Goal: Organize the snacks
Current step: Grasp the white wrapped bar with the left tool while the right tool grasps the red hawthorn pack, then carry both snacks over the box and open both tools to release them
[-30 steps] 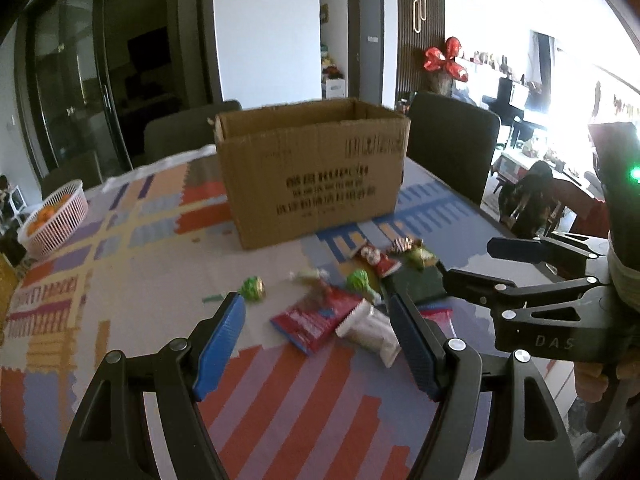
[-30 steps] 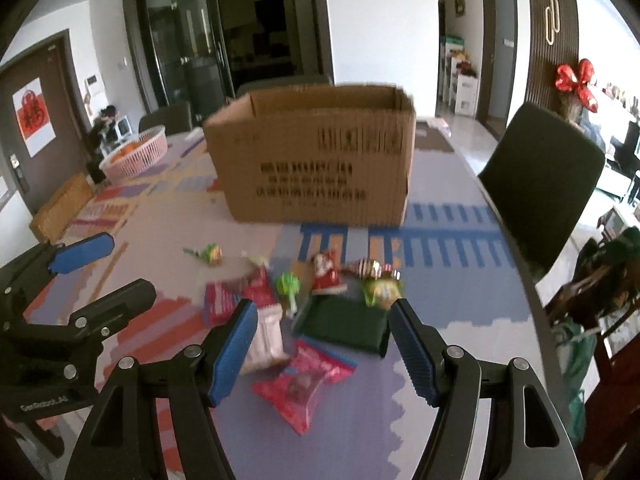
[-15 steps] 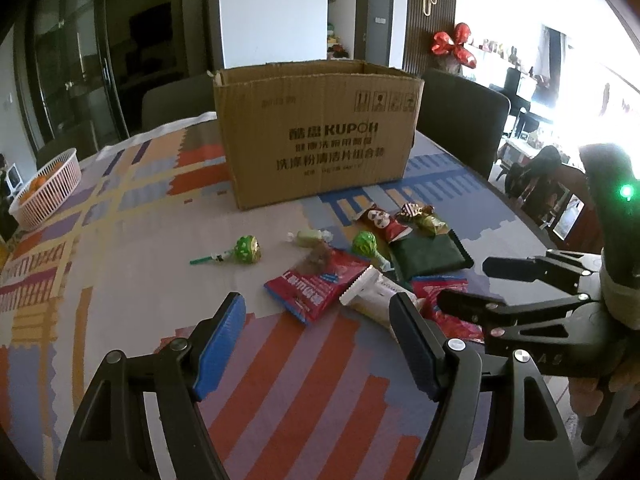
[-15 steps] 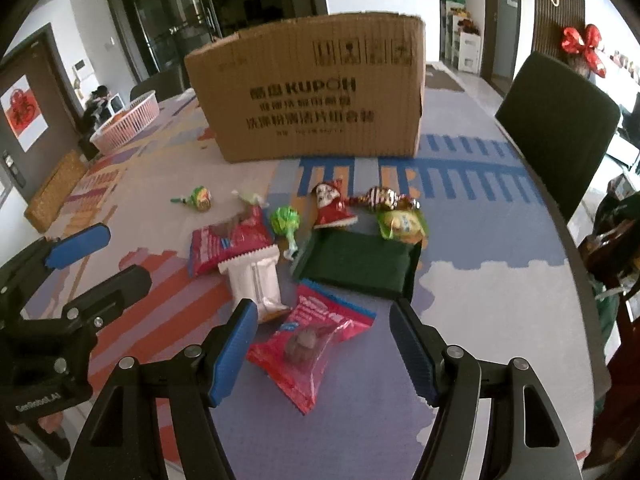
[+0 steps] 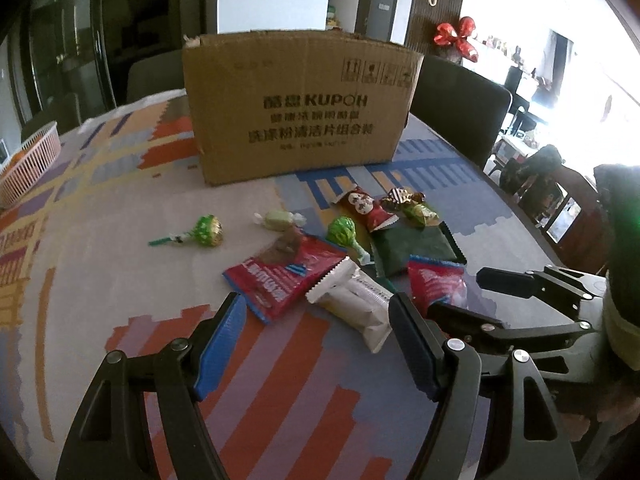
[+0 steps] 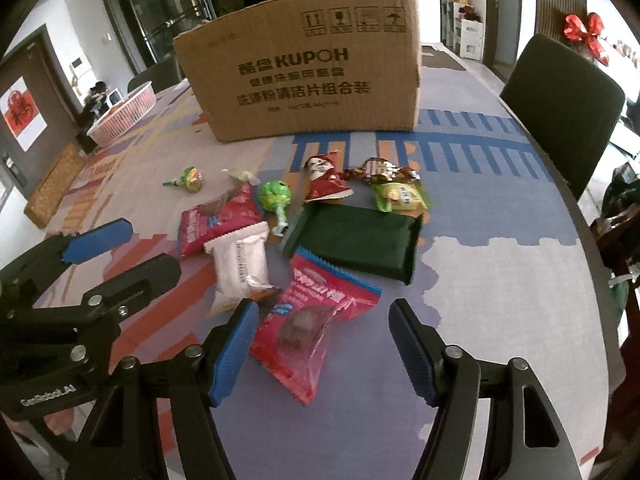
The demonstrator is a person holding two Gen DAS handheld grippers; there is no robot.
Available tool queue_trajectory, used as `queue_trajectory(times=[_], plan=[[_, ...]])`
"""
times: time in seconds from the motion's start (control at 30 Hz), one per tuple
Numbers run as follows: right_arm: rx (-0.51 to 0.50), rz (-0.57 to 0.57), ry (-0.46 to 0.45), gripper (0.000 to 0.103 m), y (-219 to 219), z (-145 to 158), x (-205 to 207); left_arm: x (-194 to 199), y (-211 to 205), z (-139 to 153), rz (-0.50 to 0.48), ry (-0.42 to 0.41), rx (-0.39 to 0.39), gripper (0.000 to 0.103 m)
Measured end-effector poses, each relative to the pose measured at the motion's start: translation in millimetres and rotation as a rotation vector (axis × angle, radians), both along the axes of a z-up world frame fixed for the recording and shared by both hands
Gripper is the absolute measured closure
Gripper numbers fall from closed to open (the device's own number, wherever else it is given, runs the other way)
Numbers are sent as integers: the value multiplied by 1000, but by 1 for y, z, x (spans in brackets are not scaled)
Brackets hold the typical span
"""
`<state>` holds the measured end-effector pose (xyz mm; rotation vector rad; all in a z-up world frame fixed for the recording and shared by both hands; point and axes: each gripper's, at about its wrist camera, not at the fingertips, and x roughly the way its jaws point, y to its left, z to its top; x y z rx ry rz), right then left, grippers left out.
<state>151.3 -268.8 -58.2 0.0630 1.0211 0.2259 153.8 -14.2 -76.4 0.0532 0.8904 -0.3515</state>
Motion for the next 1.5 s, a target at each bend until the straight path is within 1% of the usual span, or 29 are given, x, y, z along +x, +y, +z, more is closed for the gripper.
queue_trajectory(times=[0.1,0.27,0.37,0.43,0.53,0.67,0.77,0.8,0.87,0.9,0.97,1.07,1.2,1.5], plan=[[-7,-22,9,35,-9,-3,1,4,-6,-5,3,25,-7,30],[9,-44,29,43,-23,-10,4,12,-17,-15,28,76,-20,31],[20,-43,24,43,-28,-12,8,17,-21,-19,53,114,-38,34],[8,-37,18,47,-29,-13,10,20,-24,-21,69,133,-46,36],[5,-34,18,53,-33,-14,11,23,-30,-24,89,146,-37,38],[21,-30,18,59,-38,-15,12,26,-35,-31,112,171,-6,46],[33,-30,18,60,-39,-16,13,29,-35,-36,122,194,-13,54],[34,-28,17,62,-39,-15,12,29,-35,-36,125,190,-9,58],[33,-22,13,64,-39,-15,12,29,-36,-37,120,186,-2,63],[33,-19,12,66,-38,-15,12,29,-35,-36,119,186,-1,68],[34,-10,10,67,-36,-15,11,28,-34,-36,114,191,-8,71],[35,-7,9,67,-34,-14,10,25,-31,-33,110,191,-16,71],[39,-5,1,67,-33,-9,7,17,-30,-25,99,165,-15,71],[47,8,-54,67,-28,20,1,11,-26,5,92,102,-34,71]])
